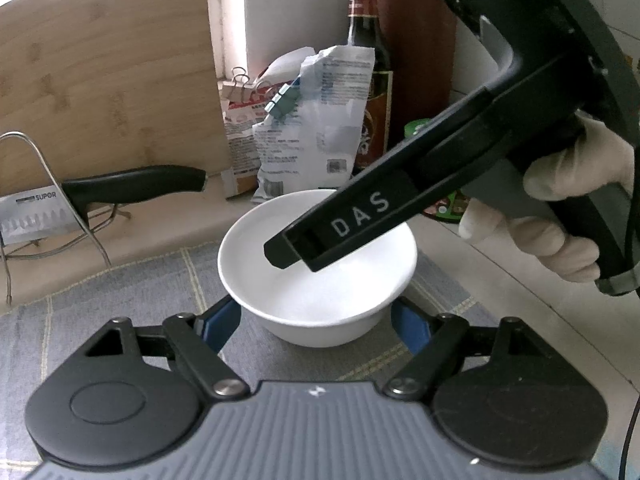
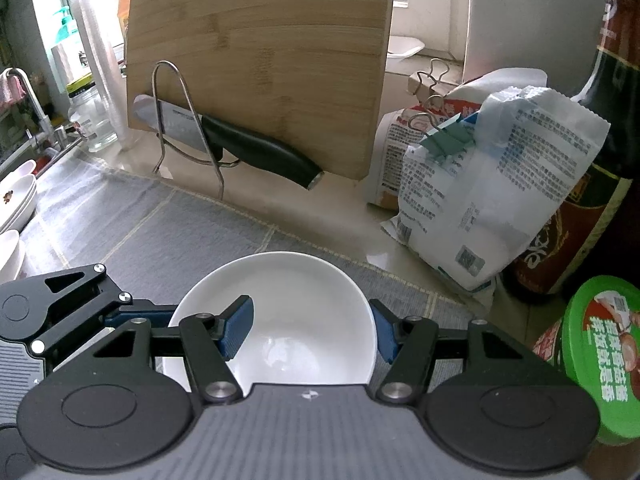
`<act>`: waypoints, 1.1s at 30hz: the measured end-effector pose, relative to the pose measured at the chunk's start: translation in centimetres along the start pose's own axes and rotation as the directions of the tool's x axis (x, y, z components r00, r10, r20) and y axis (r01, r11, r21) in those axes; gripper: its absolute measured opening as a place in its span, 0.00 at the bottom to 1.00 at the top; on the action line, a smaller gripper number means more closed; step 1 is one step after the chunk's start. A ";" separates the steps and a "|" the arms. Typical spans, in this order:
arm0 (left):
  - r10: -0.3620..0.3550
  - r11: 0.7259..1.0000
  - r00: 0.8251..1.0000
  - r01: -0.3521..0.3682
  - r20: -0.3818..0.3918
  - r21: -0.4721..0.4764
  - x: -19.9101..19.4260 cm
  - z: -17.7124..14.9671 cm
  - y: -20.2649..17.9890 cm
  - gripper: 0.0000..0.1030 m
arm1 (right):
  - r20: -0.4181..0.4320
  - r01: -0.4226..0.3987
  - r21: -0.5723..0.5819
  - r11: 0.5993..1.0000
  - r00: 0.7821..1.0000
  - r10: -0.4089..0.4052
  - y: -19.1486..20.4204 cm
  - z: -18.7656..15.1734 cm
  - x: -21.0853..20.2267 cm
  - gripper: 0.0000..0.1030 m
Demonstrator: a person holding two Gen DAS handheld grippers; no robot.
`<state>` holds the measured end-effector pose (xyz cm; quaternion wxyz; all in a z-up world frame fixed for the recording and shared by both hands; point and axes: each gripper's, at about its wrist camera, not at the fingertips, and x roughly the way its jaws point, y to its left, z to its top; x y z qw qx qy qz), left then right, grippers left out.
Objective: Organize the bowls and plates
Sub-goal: 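Lift the white bowl with the right gripper, then carry the white bowl with the right gripper toward the stacked bowls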
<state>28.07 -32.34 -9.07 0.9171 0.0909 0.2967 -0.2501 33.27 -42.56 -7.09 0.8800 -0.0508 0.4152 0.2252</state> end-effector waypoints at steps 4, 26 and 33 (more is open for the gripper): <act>-0.007 1.000 1.000 0.007 -0.001 0.013 -0.9 -0.1 -0.1 0.80 | 0.000 -0.002 0.000 1.000 1.000 0.002 0.5 -0.3 -0.7 0.65; 0.016 1.000 1.000 -0.016 -0.025 -0.004 -11.4 -2.6 2.2 0.80 | 0.044 -0.054 -0.053 0.997 0.997 0.057 10.4 -1.3 -6.2 0.66; 0.059 0.998 0.998 -0.059 -0.015 -0.029 -15.7 -3.9 3.8 0.80 | 0.050 -0.096 -0.093 0.991 0.994 0.101 14.8 -0.8 -6.5 0.66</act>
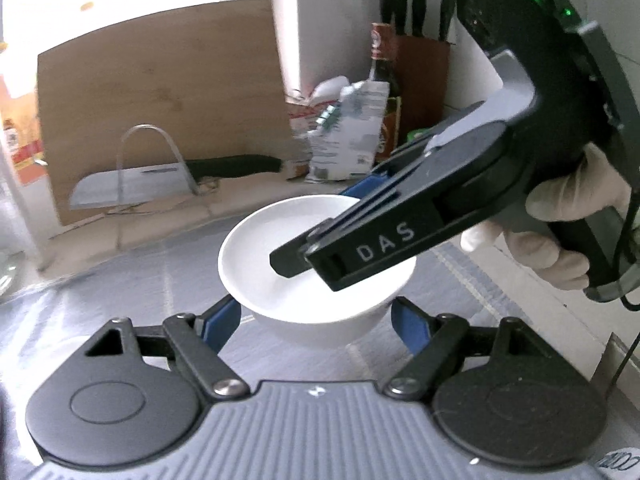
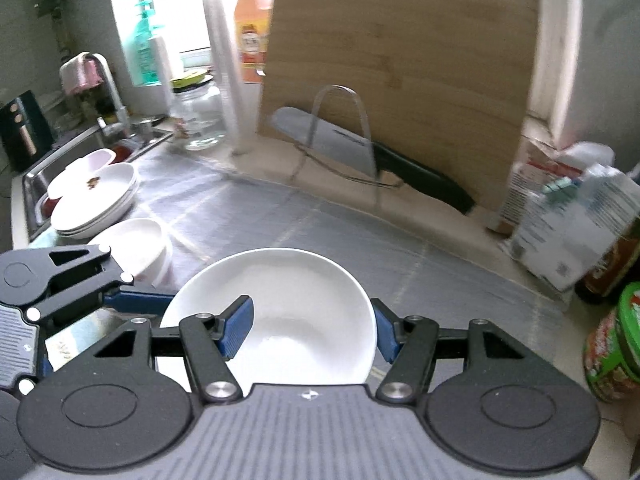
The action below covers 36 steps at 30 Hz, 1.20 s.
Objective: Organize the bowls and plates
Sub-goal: 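Carry the white bowl with the right gripper toward the stacked bowls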
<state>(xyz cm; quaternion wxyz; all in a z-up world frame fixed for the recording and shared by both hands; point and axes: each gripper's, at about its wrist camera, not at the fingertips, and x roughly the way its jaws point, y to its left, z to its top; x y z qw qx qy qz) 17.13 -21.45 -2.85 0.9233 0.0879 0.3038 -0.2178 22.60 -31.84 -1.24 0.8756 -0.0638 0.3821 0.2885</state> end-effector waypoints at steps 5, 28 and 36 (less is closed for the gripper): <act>0.054 0.998 0.999 -0.053 0.008 -0.027 -2.3 -1.0 1.9 0.80 | 0.020 -0.043 -0.050 0.998 0.999 0.044 3.1 1.5 0.4 0.66; 0.237 0.956 0.971 -0.236 -0.013 -0.173 -7.0 -5.0 10.6 0.80 | 0.001 -0.181 -0.200 0.963 0.983 0.185 13.0 6.9 6.4 0.66; 0.225 0.955 0.974 -0.226 -0.027 -0.190 -6.8 -5.8 11.1 0.80 | -0.028 -0.189 -0.185 0.965 0.982 0.187 13.4 6.4 7.4 0.66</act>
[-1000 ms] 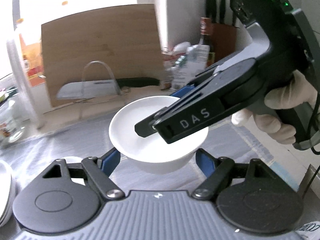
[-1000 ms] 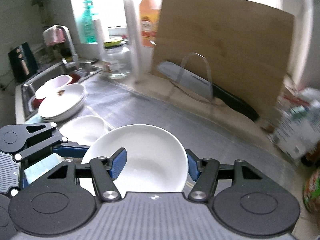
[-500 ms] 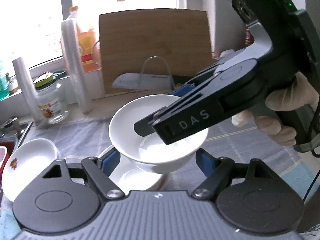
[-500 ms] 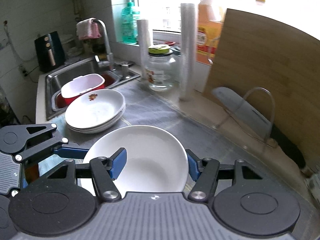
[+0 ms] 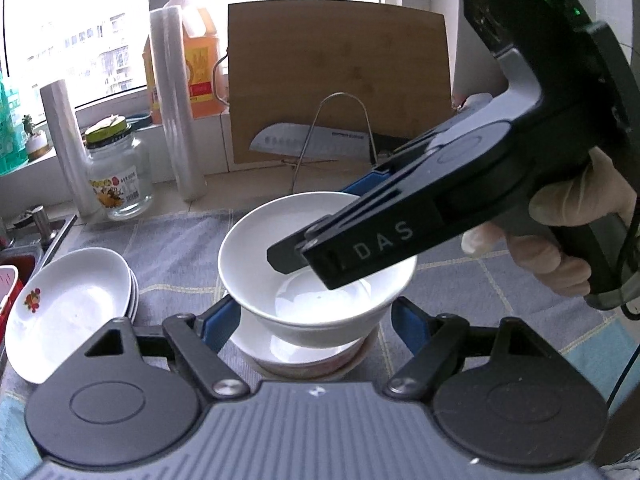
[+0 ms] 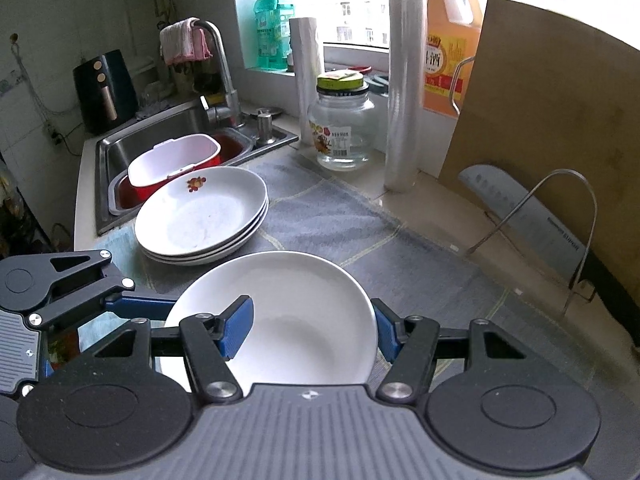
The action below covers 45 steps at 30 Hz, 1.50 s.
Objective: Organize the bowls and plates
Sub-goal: 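Carry the white bowl with the right gripper toward the stacked bowls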
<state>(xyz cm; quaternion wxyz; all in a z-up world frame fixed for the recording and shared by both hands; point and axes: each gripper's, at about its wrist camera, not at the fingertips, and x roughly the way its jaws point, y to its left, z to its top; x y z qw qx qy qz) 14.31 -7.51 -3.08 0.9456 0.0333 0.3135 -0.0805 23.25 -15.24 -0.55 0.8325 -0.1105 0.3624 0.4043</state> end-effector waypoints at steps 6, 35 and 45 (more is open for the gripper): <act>-0.004 1.000 1.000 0.004 -0.005 -0.006 0.2 -0.1 0.2 0.80 | -0.011 0.005 0.004 1.000 1.000 -0.005 0.2 0.0 0.5 0.66; -0.018 1.000 0.999 0.018 -0.027 -0.011 1.6 -0.4 1.1 0.81 | -0.039 0.018 0.034 0.999 0.999 -0.017 -0.1 -0.1 2.8 0.66; -0.020 1.000 0.999 0.020 -0.031 -0.002 1.7 -0.2 1.2 0.84 | -0.044 0.015 0.038 0.999 0.999 -0.013 -0.2 -0.3 2.9 0.67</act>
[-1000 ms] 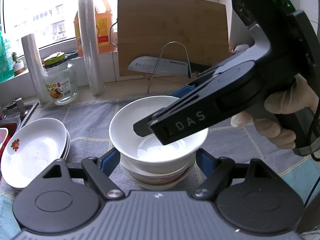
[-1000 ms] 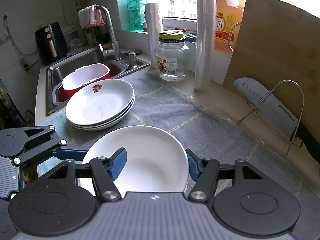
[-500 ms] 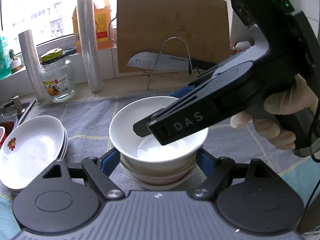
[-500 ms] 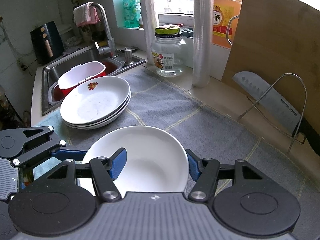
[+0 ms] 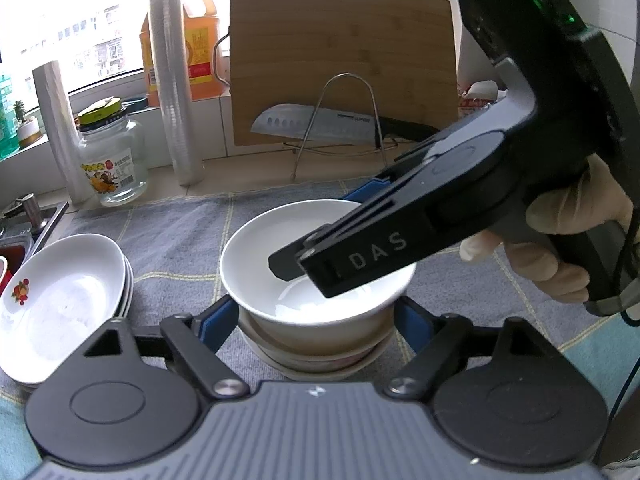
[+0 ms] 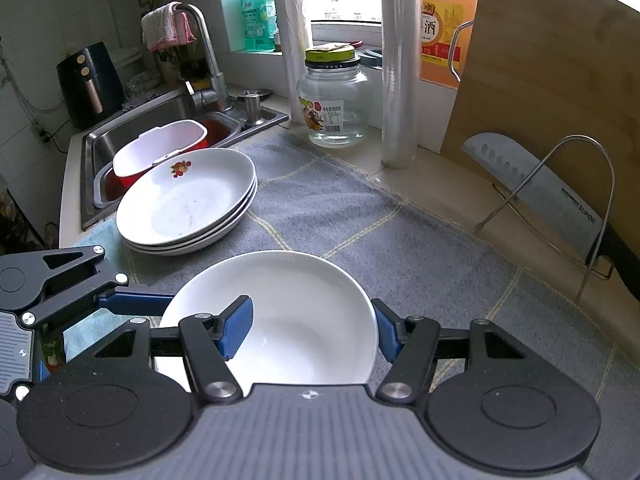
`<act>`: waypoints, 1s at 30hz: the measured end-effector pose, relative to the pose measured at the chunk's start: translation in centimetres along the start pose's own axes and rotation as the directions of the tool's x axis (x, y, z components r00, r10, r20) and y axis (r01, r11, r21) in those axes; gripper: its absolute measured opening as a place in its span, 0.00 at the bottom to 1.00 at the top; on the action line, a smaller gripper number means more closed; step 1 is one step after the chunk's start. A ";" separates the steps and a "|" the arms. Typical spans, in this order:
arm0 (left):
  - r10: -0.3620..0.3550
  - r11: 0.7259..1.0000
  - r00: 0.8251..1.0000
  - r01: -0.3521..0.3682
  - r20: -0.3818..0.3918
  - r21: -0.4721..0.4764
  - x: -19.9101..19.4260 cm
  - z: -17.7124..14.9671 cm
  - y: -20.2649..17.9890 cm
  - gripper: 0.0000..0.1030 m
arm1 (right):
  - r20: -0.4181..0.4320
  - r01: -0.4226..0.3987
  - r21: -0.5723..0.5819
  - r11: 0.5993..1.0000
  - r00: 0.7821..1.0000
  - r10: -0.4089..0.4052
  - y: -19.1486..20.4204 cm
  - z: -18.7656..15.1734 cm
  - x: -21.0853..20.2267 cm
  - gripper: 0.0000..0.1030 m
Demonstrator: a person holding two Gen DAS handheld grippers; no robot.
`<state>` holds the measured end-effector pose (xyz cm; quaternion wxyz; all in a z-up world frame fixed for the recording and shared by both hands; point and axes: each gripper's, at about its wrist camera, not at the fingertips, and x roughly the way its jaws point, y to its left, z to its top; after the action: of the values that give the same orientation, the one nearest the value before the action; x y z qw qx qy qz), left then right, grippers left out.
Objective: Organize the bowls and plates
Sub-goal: 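Carry the white bowl with the right gripper toward the stacked bowls, then lower the white bowl onto the stacked bowls and open the right gripper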
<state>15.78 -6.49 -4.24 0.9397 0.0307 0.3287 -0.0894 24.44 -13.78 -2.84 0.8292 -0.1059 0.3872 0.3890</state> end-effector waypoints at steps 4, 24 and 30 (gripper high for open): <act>0.021 1.000 1.000 -0.021 0.004 0.005 0.1 0.0 -0.1 0.92 | 0.003 -0.016 -0.002 1.000 1.000 0.016 0.2 -0.4 -0.1 0.77; -0.105 0.988 0.985 0.120 -0.140 0.099 -0.8 -3.2 4.6 0.97 | 0.049 0.068 0.010 0.998 0.996 -0.068 0.7 -4.4 -5.2 1.00; -0.187 0.944 0.961 0.233 -0.204 0.234 1.0 -3.7 5.1 0.97 | -0.009 0.165 0.026 0.986 0.986 -0.165 2.2 -6.6 -4.3 1.00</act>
<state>15.25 -1.22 -7.73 0.8796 0.1240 0.3988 -0.2277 17.48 -17.87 -3.96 0.8586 -0.1279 0.3849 0.3135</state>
